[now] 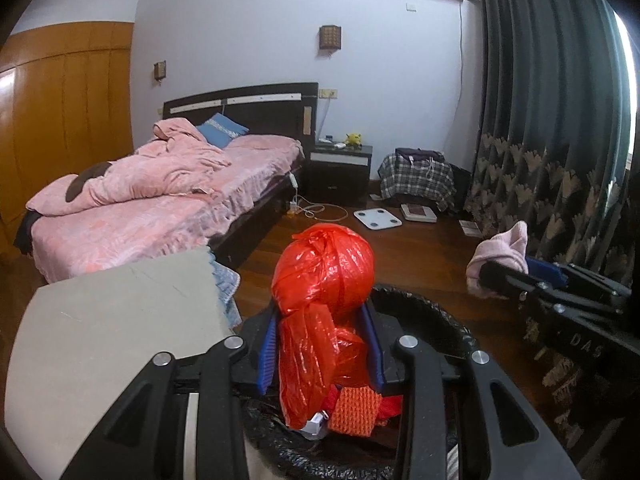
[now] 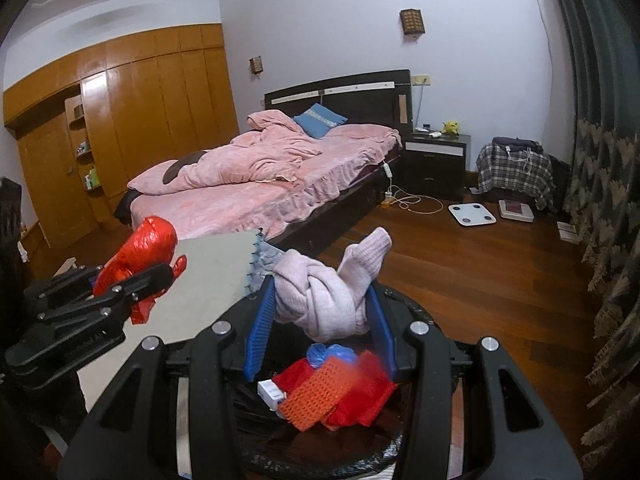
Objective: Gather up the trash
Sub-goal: 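Carry the red bag and pink cloth over the bin and release both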
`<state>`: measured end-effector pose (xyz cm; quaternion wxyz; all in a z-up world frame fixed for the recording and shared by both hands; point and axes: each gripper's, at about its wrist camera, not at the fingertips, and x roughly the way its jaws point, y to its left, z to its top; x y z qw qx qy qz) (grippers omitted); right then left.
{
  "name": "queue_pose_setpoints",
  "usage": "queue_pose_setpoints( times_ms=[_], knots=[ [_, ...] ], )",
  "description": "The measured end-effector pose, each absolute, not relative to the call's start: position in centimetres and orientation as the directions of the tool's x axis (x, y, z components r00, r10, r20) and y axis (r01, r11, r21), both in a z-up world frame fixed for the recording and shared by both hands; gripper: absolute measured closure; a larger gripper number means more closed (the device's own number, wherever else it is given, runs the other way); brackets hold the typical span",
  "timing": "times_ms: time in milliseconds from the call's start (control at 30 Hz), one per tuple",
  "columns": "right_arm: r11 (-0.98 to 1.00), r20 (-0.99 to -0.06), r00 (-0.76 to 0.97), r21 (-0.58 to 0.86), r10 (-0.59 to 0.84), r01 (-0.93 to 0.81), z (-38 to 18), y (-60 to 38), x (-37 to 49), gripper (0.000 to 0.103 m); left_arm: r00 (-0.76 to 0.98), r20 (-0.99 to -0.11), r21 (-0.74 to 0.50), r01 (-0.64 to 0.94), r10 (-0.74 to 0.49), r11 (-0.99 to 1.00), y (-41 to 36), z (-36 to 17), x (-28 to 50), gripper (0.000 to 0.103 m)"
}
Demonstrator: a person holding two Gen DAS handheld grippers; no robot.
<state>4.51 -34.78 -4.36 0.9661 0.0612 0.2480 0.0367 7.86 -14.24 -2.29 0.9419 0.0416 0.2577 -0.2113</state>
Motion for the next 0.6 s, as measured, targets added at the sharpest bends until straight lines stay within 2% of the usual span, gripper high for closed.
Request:
queue_pose_setpoints(
  times_ms=[600],
  knots=[
    [0.990, -0.554, 0.830, 0.144, 0.072, 0.010, -8.5, -36.0, 6.8, 0.060, 0.706, -0.582, -0.058, 0.460, -0.405, 0.886, -16.8, -7.9, 11.8, 0.067]
  ],
)
